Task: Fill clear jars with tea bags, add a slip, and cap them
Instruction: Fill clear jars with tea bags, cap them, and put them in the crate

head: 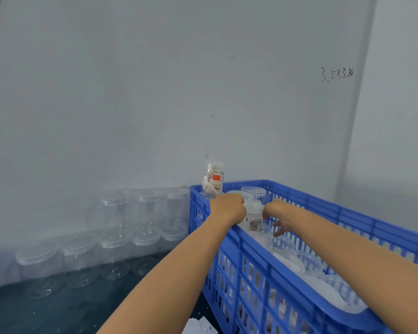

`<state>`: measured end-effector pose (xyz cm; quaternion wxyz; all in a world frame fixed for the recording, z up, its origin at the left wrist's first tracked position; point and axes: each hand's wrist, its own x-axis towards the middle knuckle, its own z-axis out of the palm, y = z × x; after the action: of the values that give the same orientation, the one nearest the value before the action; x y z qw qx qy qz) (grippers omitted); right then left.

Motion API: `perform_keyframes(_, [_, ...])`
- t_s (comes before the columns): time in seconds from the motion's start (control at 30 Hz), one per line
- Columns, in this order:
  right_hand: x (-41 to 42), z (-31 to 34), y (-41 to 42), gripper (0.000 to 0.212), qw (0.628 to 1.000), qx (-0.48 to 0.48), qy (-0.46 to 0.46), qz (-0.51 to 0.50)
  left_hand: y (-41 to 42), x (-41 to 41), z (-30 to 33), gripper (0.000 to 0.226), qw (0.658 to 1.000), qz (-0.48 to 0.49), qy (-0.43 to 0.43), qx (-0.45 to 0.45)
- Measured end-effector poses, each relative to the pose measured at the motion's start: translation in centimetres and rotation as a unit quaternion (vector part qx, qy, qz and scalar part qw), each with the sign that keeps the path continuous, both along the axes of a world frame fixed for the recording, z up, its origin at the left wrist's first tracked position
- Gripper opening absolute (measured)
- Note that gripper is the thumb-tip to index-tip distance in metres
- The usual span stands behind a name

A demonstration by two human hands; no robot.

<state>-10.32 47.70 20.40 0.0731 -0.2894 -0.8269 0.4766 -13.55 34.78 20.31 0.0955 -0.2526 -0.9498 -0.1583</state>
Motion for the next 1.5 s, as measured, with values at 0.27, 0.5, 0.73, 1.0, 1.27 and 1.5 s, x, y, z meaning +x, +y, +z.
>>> perform_keyframes(0.27, [2.2, 5.4, -7.1, 0.018, 0.974, 0.035, 0.206, 0.090, -8.9, 1.3, -0.9, 0.037, 0.900, 0.027, -0.001, 0.434])
perform_keyframes(0.5, [1.4, 5.0, -19.7, 0.019, 0.946, -0.171, 0.185, 0.204, -19.4, 0.8, -3.2, 0.037, 0.838, 0.138, -0.008, 0.529])
perform_keyframes(0.73, [-3.1, -0.8, -25.9, 0.025, 0.939, -0.258, 0.108, 0.201, -27.6, -2.5, -6.7, 0.031, 0.817, 0.234, -0.002, 0.527])
perform_keyframes(1.0, [-8.3, -5.0, -29.5, 0.028, 0.946, -0.266, 0.074, 0.168, -29.9, -9.1, -10.3, 0.044, 0.819, 0.241, -0.068, 0.515])
perform_keyframes(1.27, [-10.4, -6.9, -30.9, 0.055, 0.956, -0.210, 0.057, 0.198, -29.6, -12.6, -12.8, 0.077, 0.832, 0.178, -0.140, 0.507])
perform_keyframes(1.5, [-9.9, -7.4, -31.2, 0.054, 0.951, -0.192, 0.085, 0.226, -29.9, -10.8, -12.2, 0.092, 0.833, 0.150, -0.139, 0.513])
